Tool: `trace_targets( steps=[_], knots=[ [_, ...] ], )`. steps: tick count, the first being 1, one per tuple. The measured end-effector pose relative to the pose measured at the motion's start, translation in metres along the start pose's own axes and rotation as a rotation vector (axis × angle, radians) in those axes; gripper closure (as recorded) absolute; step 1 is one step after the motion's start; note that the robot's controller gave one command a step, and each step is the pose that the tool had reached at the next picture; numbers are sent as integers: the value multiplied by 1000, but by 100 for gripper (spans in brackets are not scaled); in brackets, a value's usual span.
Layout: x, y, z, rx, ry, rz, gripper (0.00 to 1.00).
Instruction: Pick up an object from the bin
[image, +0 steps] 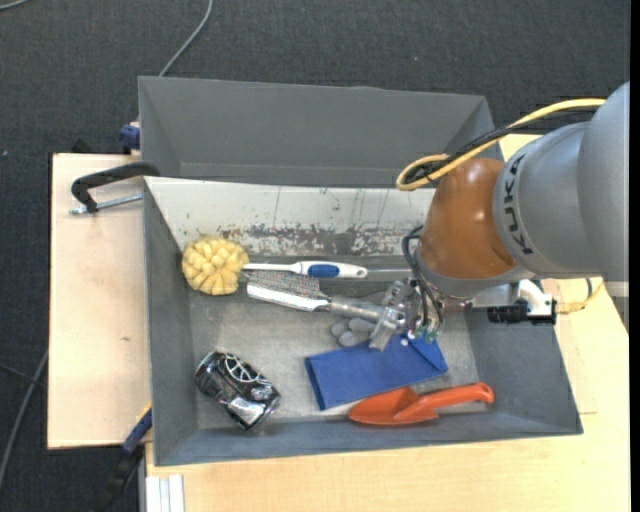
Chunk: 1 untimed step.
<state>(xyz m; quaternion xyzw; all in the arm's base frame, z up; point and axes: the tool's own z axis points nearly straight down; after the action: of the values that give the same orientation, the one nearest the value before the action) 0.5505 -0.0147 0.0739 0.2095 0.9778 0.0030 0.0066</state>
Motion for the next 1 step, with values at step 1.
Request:
trace_targets(
  steps=[1],
  knots=[
    [0,0,0,0,0,0,100]
  ],
)
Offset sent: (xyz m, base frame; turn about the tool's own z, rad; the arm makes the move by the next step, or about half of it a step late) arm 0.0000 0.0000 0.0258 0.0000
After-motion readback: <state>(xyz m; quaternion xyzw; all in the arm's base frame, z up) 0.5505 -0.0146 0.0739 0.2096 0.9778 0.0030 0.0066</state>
